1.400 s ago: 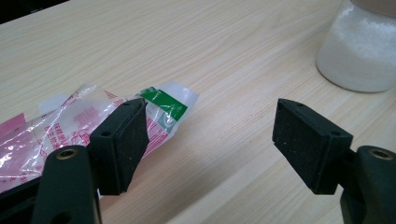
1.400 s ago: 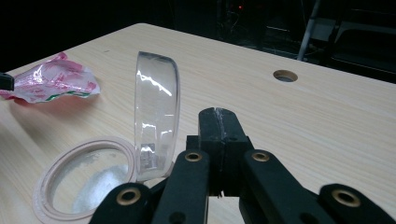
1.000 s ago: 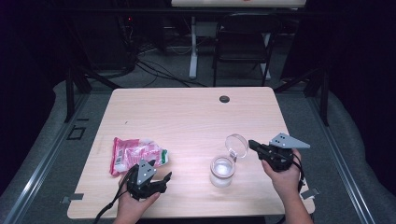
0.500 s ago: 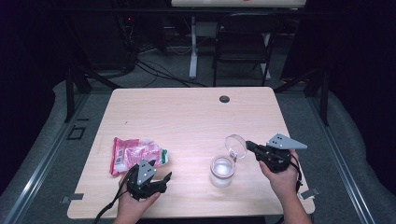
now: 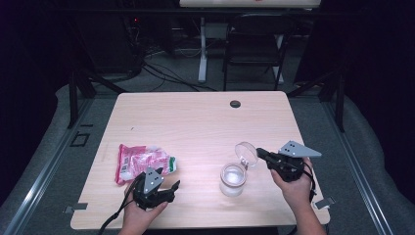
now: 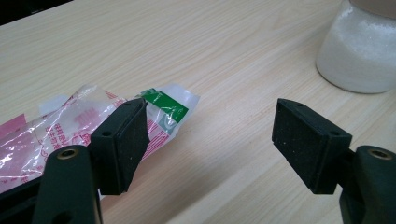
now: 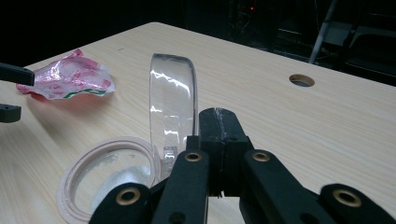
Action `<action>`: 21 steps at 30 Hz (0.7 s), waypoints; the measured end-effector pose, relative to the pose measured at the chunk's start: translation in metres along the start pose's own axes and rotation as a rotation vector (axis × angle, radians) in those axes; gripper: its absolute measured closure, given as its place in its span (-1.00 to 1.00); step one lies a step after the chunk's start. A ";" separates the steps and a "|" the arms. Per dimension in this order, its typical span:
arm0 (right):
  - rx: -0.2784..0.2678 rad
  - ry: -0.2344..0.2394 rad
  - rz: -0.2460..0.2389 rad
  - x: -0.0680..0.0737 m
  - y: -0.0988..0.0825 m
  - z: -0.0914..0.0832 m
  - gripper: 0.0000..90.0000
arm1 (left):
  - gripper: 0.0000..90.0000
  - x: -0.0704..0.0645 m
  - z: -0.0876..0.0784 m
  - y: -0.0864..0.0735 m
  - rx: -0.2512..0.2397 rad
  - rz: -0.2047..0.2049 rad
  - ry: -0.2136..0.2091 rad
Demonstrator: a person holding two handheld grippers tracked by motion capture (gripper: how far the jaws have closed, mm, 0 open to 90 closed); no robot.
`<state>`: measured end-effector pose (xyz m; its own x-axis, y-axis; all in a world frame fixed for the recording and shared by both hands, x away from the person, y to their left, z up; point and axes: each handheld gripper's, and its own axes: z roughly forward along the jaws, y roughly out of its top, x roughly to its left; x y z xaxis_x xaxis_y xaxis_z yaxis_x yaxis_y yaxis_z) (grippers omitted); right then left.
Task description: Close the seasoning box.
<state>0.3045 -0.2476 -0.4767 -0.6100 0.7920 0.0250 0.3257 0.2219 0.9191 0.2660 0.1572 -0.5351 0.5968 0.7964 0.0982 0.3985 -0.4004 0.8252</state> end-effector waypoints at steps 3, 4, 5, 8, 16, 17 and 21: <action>0.001 0.002 -0.003 0.001 0.000 0.000 1.00 | -0.41 0.000 0.000 0.000 -0.002 -0.003 0.000; 0.000 0.003 -0.003 0.002 0.000 0.000 1.00 | -0.41 0.000 0.000 0.000 -0.003 -0.003 0.000; 0.000 0.003 -0.006 0.002 0.001 0.000 1.00 | -0.41 0.000 0.000 0.000 -0.003 -0.005 0.000; -0.002 0.008 -0.011 0.003 0.001 0.000 1.00 | -0.41 0.000 0.000 0.000 -0.004 -0.005 -0.001; -0.001 0.022 -0.028 0.008 0.001 0.000 1.00 | -0.40 0.001 0.000 0.002 -0.007 -0.005 -0.005; -0.001 0.022 -0.030 0.009 0.001 0.000 1.00 | -0.40 0.001 0.001 0.002 -0.008 -0.006 -0.006; 0.007 0.035 -0.043 0.013 0.001 0.001 1.00 | -0.40 0.001 0.001 0.003 -0.013 -0.005 -0.007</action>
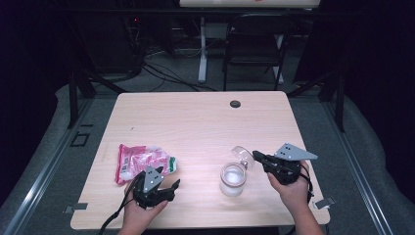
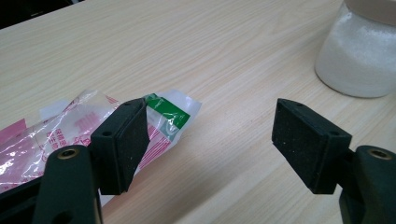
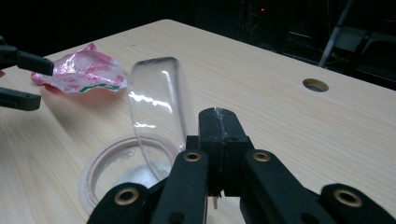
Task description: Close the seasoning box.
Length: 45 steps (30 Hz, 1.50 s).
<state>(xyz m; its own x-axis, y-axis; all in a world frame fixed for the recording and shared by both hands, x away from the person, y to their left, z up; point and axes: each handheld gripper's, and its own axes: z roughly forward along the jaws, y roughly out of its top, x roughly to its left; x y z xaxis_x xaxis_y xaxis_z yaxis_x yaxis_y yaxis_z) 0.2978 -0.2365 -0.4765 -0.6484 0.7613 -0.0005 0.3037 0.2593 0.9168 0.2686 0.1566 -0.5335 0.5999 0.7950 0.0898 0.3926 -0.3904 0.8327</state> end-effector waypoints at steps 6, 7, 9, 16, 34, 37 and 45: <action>0.025 0.022 -0.033 0.009 -0.002 0.006 0.99 | -0.40 0.001 0.000 0.001 -0.001 0.002 -0.002; 0.026 0.025 -0.030 0.010 -0.002 0.007 0.99 | -0.40 0.001 0.000 0.001 -0.003 0.001 -0.002; 0.037 0.031 -0.035 0.011 -0.004 0.008 0.99 | -0.40 0.002 0.000 0.002 -0.004 0.001 -0.003; 0.047 0.050 -0.038 0.015 -0.005 0.013 0.96 | -0.40 0.002 0.000 0.002 -0.007 -0.006 -0.001; 0.036 0.090 -0.029 0.017 -0.005 0.013 0.51 | -0.39 0.008 -0.004 0.003 -0.016 -0.020 0.007; 0.028 0.102 -0.016 0.017 -0.005 0.012 0.41 | -0.38 0.011 -0.006 0.003 -0.024 -0.030 0.012; 0.046 0.050 -0.009 0.017 -0.005 0.003 0.06 | -0.36 0.022 -0.008 0.001 -0.030 -0.081 0.008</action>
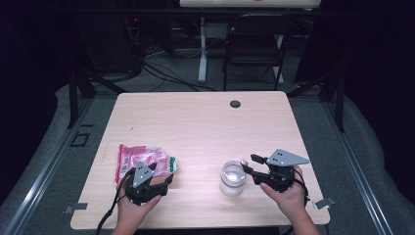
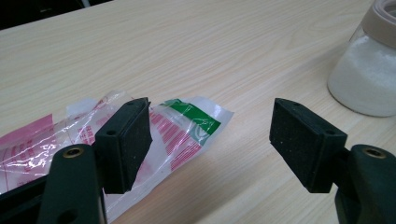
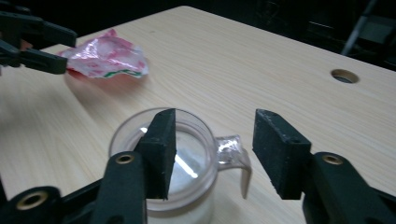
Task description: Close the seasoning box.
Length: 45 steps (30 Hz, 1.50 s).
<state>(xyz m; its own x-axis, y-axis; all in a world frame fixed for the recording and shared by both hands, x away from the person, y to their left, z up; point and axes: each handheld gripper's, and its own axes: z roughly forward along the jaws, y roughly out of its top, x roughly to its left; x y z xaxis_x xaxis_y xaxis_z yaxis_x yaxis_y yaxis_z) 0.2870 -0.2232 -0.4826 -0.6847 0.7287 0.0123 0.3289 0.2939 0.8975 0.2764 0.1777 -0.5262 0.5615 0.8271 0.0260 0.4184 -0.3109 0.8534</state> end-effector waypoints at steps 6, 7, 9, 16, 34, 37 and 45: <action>0.015 -0.076 0.024 -0.008 -0.009 -0.014 -0.03 | -0.35 0.005 -0.002 0.000 -0.012 -0.030 0.004; 0.019 -0.090 0.031 -0.010 -0.012 -0.016 -0.04 | -0.35 0.006 -0.003 0.000 -0.013 -0.036 0.002; 0.027 -0.106 0.045 -0.014 -0.019 -0.020 -0.05 | -0.35 0.009 -0.004 -0.001 -0.011 -0.045 0.002; 0.035 -0.140 0.083 -0.023 -0.038 -0.025 -0.07 | -0.34 0.018 -0.008 -0.001 -0.026 -0.078 0.015; 0.041 -0.212 0.156 -0.037 -0.067 -0.017 -0.07 | -0.28 0.043 -0.012 -0.009 -0.023 -0.146 0.059; 0.057 -0.205 0.155 -0.038 -0.069 -0.014 -0.07 | -0.27 0.045 -0.011 -0.010 -0.017 -0.154 0.061; 0.071 -0.176 0.157 -0.037 -0.072 -0.006 -0.06 | -0.26 0.048 -0.008 -0.012 -0.008 -0.157 0.067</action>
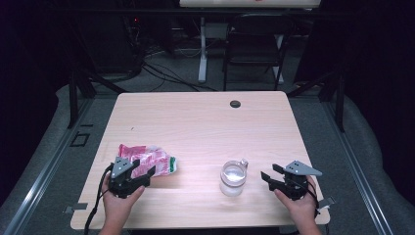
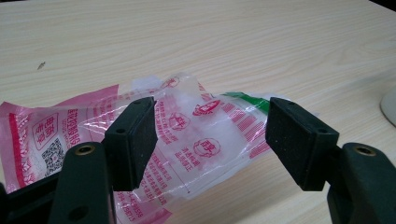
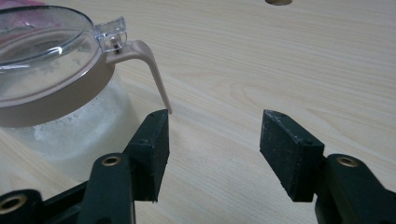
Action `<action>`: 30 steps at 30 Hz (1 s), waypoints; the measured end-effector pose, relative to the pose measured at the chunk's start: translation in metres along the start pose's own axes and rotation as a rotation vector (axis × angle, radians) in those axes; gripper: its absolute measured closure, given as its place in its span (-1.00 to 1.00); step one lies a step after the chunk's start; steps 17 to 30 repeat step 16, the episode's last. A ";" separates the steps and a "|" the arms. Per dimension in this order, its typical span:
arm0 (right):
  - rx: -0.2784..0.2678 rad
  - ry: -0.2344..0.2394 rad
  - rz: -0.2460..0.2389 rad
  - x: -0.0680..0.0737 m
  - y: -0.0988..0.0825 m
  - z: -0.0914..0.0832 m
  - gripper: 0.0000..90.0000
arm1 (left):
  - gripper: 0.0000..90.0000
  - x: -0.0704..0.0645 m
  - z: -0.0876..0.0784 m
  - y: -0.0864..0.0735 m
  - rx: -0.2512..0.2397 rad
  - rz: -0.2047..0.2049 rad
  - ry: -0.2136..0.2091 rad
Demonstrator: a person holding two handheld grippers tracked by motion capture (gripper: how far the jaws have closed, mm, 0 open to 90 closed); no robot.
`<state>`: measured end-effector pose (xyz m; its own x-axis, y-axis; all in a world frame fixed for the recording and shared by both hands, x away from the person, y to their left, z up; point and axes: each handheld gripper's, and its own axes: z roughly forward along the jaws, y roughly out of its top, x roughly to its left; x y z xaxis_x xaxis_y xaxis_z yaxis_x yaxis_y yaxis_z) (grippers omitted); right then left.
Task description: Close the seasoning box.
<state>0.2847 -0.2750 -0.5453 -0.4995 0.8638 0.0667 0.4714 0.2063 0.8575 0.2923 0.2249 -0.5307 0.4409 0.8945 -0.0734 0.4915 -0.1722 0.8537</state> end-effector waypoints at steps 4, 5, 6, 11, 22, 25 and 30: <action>0.003 0.003 0.000 0.000 0.000 0.002 -0.06 | -0.26 0.001 0.001 -0.001 0.007 -0.005 0.003; 0.008 0.003 -0.004 0.000 -0.001 0.002 -0.06 | -0.25 0.002 0.002 -0.001 0.005 -0.007 0.004; 0.009 0.004 -0.003 0.000 -0.001 0.003 -0.06 | -0.25 0.002 0.002 -0.001 0.006 -0.006 0.005; 0.014 0.003 0.003 -0.001 -0.001 0.003 -0.05 | -0.25 0.003 0.002 -0.001 0.010 -0.007 0.011; 0.008 -0.003 0.008 -0.002 -0.002 0.001 -0.05 | -0.24 0.006 0.000 0.000 0.007 -0.024 0.019; 0.008 -0.003 0.008 -0.002 -0.002 0.001 -0.05 | -0.24 0.006 0.000 0.000 0.007 -0.024 0.019; 0.008 -0.003 0.008 -0.002 -0.002 0.001 -0.05 | -0.24 0.006 0.000 0.000 0.007 -0.024 0.019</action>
